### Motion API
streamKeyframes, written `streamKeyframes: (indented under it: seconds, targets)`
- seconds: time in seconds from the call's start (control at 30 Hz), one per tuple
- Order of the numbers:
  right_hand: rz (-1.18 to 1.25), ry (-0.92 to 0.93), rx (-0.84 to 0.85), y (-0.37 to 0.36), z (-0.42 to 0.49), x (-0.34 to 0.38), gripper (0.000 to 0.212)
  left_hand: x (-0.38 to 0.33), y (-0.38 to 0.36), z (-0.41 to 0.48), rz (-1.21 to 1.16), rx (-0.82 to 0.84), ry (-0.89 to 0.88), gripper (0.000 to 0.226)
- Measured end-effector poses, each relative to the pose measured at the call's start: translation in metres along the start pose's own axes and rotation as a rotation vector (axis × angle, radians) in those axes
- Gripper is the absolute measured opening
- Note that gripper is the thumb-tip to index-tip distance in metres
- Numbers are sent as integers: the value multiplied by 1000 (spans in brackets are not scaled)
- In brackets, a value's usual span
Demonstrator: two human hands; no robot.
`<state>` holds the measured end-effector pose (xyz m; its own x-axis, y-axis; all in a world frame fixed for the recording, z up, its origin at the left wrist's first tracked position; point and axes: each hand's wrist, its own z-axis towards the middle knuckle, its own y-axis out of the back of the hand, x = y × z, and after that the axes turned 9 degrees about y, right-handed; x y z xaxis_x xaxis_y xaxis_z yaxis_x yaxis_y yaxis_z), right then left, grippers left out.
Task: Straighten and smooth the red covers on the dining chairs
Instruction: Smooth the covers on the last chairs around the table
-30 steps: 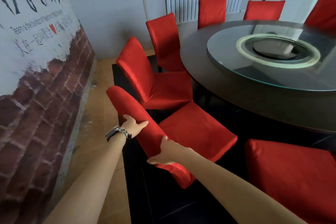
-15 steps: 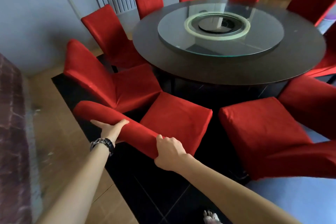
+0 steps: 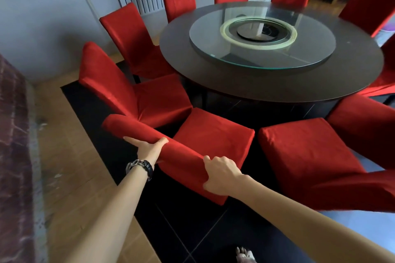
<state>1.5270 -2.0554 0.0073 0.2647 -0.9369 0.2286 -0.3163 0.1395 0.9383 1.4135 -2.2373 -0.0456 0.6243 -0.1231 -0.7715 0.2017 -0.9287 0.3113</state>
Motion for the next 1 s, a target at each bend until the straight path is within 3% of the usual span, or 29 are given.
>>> streamKeyframes:
  seconds: [0.27, 0.57, 1.0]
  targets:
    - [-74, 21, 31, 12, -12, -41, 52, -3, -33, -26, -5, -17, -12, 130]
    - [-145, -5, 30, 5, -25, -50, 47, 12, -43, -34, 14, -8, -10, 130]
    - [18, -58, -117, -16, -26, -36, 48, 6, -19, -15, -24, 140, 50, 130]
